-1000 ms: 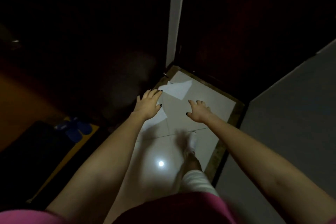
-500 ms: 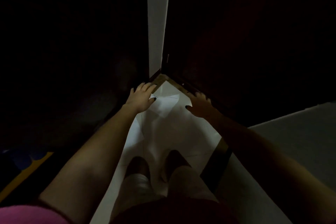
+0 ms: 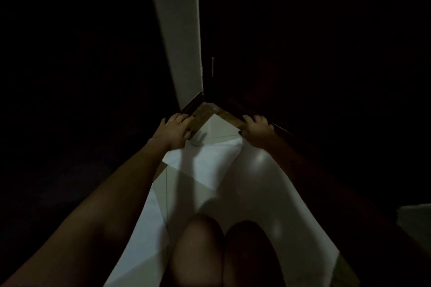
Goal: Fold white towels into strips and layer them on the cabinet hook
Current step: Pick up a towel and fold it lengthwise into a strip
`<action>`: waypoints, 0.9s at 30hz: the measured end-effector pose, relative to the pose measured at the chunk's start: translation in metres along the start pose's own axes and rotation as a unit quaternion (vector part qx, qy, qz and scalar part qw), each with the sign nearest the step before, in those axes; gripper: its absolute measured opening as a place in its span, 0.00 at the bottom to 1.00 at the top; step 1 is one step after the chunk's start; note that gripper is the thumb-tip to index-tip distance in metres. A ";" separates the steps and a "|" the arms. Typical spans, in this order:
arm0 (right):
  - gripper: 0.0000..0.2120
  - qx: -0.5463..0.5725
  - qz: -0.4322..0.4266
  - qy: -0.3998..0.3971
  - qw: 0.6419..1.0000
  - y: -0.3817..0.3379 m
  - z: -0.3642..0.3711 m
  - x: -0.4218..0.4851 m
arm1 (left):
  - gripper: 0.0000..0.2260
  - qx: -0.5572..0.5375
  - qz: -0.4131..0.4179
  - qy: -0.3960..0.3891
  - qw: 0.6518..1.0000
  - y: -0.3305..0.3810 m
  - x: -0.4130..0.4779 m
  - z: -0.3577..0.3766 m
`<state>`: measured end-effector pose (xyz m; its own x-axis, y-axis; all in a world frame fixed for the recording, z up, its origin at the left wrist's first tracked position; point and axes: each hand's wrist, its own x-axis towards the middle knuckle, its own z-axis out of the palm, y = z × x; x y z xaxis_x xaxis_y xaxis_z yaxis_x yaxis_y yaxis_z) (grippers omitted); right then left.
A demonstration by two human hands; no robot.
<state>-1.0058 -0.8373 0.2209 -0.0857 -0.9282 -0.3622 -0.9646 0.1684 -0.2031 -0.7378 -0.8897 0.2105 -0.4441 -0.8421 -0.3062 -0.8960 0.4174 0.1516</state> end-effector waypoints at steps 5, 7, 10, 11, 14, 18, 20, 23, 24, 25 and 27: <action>0.31 0.045 0.018 -0.008 0.999 0.049 0.127 0.089 | 0.25 -0.149 -0.043 0.062 0.986 -0.024 0.097 0.112; 0.31 0.097 0.029 0.006 0.995 0.065 0.159 0.117 | 0.25 -0.192 -0.053 0.081 0.977 -0.032 0.127 0.144; 0.30 0.181 0.048 0.046 0.981 0.080 0.199 0.150 | 0.22 -0.232 -0.062 0.072 0.968 -0.044 0.163 0.186; 0.30 0.218 0.055 0.055 0.973 0.083 0.213 0.159 | 0.20 -0.229 -0.070 0.066 0.969 -0.048 0.171 0.200; 0.31 0.341 0.087 0.069 0.933 0.091 0.255 0.176 | 0.15 -0.154 -0.089 0.060 0.982 -0.062 0.186 0.239; 0.26 0.447 0.096 0.091 0.885 0.088 0.278 0.179 | 0.14 -0.153 -0.098 0.041 0.983 -0.078 0.183 0.259; 0.21 0.440 0.082 0.083 0.891 0.084 0.277 0.180 | 0.13 -0.181 -0.125 0.026 0.975 -0.084 0.182 0.255; 0.15 0.493 0.102 0.096 0.858 0.073 0.264 0.181 | 0.09 -0.224 -0.173 0.029 0.959 -0.092 0.180 0.243; 0.14 0.525 0.108 0.114 0.836 0.068 0.257 0.180 | 0.07 -0.250 -0.182 0.037 0.950 -0.092 0.178 0.241; 0.12 0.555 0.108 0.133 0.814 0.063 0.248 0.179 | 0.06 -0.282 -0.192 0.043 0.939 -0.092 0.176 0.239; 0.10 0.591 0.103 0.162 0.783 0.056 0.228 0.177 | 0.02 -0.339 -0.206 0.055 0.916 -0.086 0.171 0.236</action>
<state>-1.0176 -0.9166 -0.0624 -0.4533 -0.8439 -0.2868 -0.0327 0.3373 -0.9408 -0.7365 -0.9887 -0.0765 -0.0314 -0.9249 -0.3788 -0.7653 -0.2215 0.6043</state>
